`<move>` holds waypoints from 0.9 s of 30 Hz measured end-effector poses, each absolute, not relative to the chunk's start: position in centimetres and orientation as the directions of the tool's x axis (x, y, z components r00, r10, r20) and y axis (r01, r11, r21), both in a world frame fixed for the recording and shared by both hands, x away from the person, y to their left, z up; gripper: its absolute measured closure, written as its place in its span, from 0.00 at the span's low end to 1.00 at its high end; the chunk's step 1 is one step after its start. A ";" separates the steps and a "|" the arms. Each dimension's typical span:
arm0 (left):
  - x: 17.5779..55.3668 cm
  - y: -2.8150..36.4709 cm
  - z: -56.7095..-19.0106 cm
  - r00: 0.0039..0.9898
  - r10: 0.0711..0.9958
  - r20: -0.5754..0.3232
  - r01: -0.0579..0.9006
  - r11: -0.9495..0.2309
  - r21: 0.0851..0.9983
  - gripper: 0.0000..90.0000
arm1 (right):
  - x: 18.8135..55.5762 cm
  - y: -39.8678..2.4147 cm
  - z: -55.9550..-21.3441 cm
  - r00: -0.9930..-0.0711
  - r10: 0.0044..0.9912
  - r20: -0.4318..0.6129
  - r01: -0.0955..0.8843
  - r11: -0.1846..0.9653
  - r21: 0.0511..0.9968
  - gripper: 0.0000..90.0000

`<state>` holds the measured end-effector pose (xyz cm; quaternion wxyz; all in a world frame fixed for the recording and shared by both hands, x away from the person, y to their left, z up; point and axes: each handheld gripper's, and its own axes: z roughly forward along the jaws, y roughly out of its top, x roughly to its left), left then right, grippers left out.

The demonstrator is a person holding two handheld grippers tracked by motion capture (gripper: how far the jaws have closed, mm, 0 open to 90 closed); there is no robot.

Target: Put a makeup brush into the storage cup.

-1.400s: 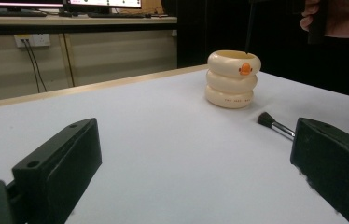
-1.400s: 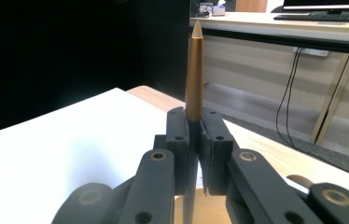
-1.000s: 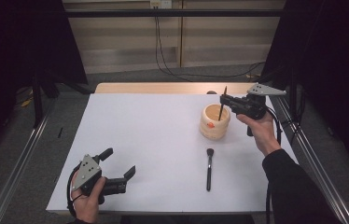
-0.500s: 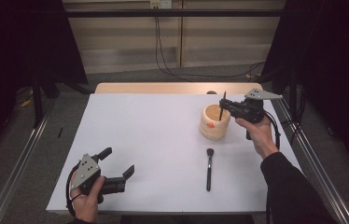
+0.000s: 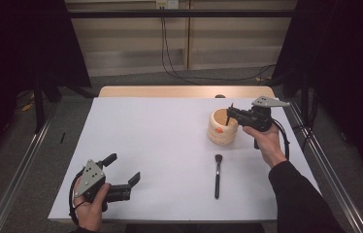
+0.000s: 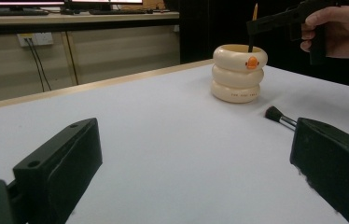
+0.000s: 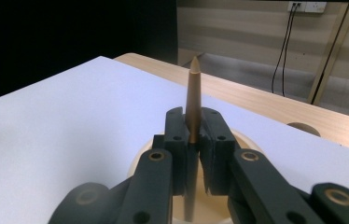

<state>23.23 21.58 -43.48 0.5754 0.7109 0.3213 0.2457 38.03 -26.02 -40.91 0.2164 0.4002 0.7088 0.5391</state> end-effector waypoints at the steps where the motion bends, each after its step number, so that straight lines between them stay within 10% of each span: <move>1: 23.2 21.6 -43.5 0.674 0.738 -0.017 0.173 -0.135 0.976 0.02 | 38.1 -25.9 -41.0 -0.587 0.800 0.126 0.333 0.097 0.938 0.91; 15: 23.2 21.6 -43.5 0.673 0.739 -0.018 0.173 -0.133 0.976 0.02 | 38.0 -26.4 -41.3 -0.584 0.803 0.120 0.343 0.110 0.933 0.81; 27: 23.2 21.7 -43.5 0.669 0.742 -0.023 0.172 -0.125 0.977 0.02 | 37.6 -26.2 -40.7 -0.561 0.821 0.103 0.322 0.101 0.941 0.23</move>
